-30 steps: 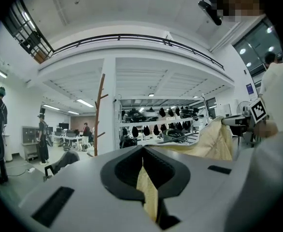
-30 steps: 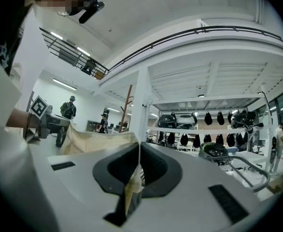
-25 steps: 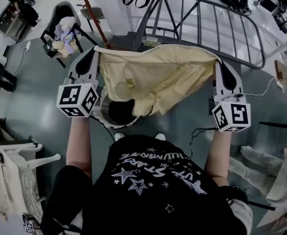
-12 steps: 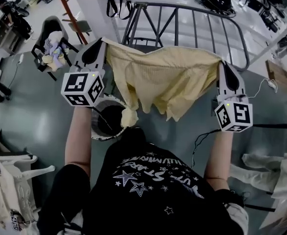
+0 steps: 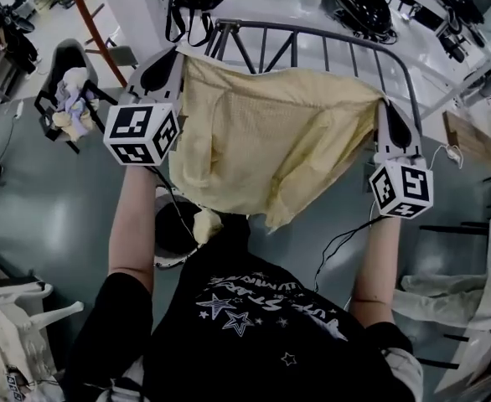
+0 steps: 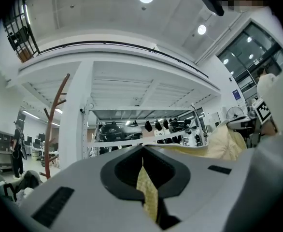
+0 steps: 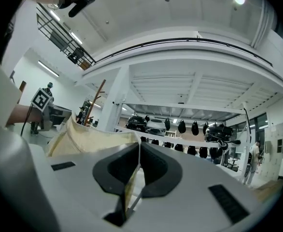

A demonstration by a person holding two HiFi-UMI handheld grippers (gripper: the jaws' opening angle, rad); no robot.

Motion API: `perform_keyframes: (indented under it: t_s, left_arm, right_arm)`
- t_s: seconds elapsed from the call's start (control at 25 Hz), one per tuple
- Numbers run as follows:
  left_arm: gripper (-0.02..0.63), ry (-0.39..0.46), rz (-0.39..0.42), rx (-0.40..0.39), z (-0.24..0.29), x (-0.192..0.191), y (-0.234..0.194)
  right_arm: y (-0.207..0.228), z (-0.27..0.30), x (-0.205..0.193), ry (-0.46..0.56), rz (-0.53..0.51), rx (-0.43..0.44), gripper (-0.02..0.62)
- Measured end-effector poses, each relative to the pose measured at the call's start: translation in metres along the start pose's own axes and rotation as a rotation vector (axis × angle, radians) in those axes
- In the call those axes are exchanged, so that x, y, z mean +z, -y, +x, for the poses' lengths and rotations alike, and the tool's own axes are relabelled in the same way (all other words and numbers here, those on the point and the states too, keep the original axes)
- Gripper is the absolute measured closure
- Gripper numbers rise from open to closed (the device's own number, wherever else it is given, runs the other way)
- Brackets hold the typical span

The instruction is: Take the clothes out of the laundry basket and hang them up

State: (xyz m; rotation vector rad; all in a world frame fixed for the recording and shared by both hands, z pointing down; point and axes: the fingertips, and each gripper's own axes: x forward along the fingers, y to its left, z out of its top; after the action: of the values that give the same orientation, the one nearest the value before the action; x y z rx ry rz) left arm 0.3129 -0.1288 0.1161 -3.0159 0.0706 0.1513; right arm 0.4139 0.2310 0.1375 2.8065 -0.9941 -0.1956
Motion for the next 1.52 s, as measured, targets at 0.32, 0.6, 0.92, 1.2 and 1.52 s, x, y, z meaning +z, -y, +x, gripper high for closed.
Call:
perform_keyframes:
  t_s: [0.32, 0.6, 0.92, 1.2, 1.52]
  left_arm:
    - [0.584, -0.055, 0.033, -0.006, 0.117, -0.024, -0.038]
    - [0.584, -0.074, 0.034, -0.06, 0.183, -0.037, -0.05]
    - [0.584, -0.061, 0.044, -0.086, 0.25, -0.043, -0.074]
    - [0.584, -0.07, 0.054, -0.085, 0.312, -0.05, -0.102]
    - [0.584, -0.095, 0.113, -0.048, 0.381, -0.053, -0.126]
  right_arm:
    - [0.031, 0.12, -0.024, -0.067, -0.042, -0.016, 0.579]
    - [0.062, 0.192, -0.041, -0.102, -0.031, -0.055, 0.578]
    - [0.083, 0.27, -0.042, -0.115, -0.07, -0.101, 0.58]
    - [0.109, 0.34, -0.032, -0.121, -0.112, -0.149, 0.579]
    - [0.133, 0.41, -0.035, -0.139, -0.148, -0.137, 0.58]
